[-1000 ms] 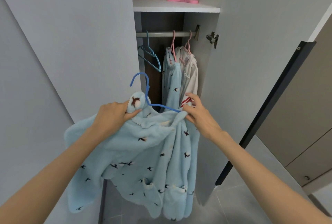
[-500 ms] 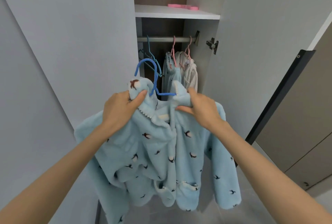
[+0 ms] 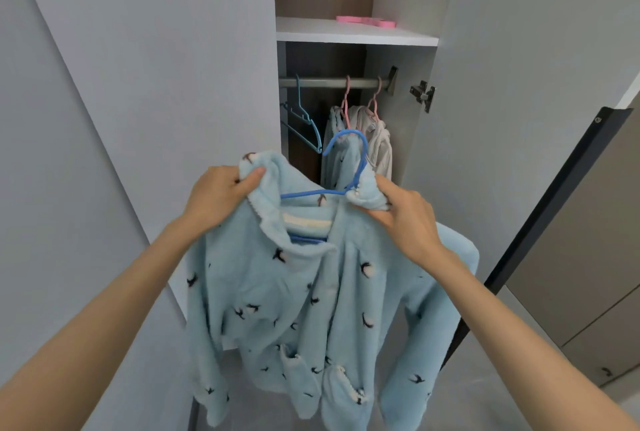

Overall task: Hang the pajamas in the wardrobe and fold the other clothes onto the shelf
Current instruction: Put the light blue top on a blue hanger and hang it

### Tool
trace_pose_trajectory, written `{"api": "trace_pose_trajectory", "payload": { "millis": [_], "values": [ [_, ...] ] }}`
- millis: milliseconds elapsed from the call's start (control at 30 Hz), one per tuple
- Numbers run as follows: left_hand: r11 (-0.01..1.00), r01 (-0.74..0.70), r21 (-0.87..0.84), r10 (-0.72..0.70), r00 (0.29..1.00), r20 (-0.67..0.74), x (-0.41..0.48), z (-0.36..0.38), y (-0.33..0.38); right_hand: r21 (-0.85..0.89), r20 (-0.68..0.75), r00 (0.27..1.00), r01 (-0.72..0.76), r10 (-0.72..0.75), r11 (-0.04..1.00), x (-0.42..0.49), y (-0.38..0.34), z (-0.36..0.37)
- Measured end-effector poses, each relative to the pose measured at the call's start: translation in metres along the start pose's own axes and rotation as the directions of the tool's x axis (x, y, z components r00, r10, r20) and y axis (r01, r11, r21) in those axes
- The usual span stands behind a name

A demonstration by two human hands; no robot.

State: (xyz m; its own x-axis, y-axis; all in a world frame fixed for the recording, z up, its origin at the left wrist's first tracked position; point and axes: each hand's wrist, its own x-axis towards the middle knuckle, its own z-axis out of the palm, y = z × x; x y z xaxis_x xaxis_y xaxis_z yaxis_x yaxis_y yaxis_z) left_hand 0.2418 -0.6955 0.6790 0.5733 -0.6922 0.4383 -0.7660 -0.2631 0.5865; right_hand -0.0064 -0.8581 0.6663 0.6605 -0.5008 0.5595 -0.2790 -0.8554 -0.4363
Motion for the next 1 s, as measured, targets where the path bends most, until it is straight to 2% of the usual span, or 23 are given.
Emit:
{"api": "trace_pose_trajectory", "payload": {
  "millis": [100, 200, 267, 333, 367, 433, 500, 567, 633, 700, 867, 1000],
  "values": [
    [0.994, 0.093, -0.055, -0.084, 0.986, 0.141, 0.015, -0.004, -0.010, 0.045, 0.014, 0.999, 0.046, -0.047, 0.998, -0.001, -0.004, -0.001],
    [0.983, 0.181, -0.038, -0.172, 0.971, 0.166, 0.019, 0.004, -0.004, 0.054, 0.013, 0.999, 0.051, -0.052, 0.997, -0.001, -0.007, 0.001],
    [0.964, 0.263, -0.035, -0.253, 0.950, 0.181, 0.017, 0.010, 0.002, 0.057, -0.019, 1.000, -0.017, 0.018, 0.998, -0.002, -0.006, 0.001],
    [0.962, 0.272, 0.017, -0.270, 0.943, 0.193, 0.010, 0.012, 0.006, 0.073, -0.069, 0.990, -0.121, 0.126, 0.990, -0.003, -0.003, 0.000],
    [0.971, 0.215, 0.102, -0.229, 0.960, 0.161, 0.008, 0.012, 0.004, 0.088, -0.090, 0.980, -0.169, 0.177, 0.982, -0.004, -0.002, -0.001],
    [0.968, 0.007, 0.251, -0.043, 0.990, 0.136, 0.002, 0.010, -0.003, 0.124, -0.118, 0.957, -0.251, 0.266, 0.960, -0.003, 0.002, -0.003],
    [0.967, -0.192, 0.169, 0.158, 0.967, 0.199, -0.005, 0.004, -0.011, 0.192, -0.112, 0.941, -0.296, 0.321, 0.936, -0.001, 0.006, -0.006],
    [0.944, -0.308, 0.118, 0.289, 0.945, 0.155, -0.009, 0.003, -0.015, 0.263, -0.081, 0.941, -0.297, 0.328, 0.918, 0.001, 0.008, -0.009],
    [0.936, -0.326, 0.135, 0.329, 0.944, 0.005, -0.011, 0.003, -0.012, 0.306, -0.065, 0.947, -0.281, 0.314, 0.910, 0.003, 0.007, -0.012],
    [0.930, -0.335, 0.151, 0.347, 0.936, -0.060, -0.011, 0.001, -0.007, 0.315, -0.073, 0.952, -0.261, 0.297, 0.913, 0.004, 0.004, -0.014],
    [0.867, -0.450, 0.214, 0.461, 0.887, -0.002, -0.018, -0.001, -0.002, 0.250, -0.145, 0.936, -0.279, 0.321, 0.927, 0.003, 0.005, -0.020],
    [0.911, -0.382, 0.155, 0.389, 0.921, -0.013, -0.019, 0.002, -0.005, 0.205, -0.151, 0.939, -0.275, 0.308, 0.939, 0.001, 0.005, -0.018]
  ]
}}
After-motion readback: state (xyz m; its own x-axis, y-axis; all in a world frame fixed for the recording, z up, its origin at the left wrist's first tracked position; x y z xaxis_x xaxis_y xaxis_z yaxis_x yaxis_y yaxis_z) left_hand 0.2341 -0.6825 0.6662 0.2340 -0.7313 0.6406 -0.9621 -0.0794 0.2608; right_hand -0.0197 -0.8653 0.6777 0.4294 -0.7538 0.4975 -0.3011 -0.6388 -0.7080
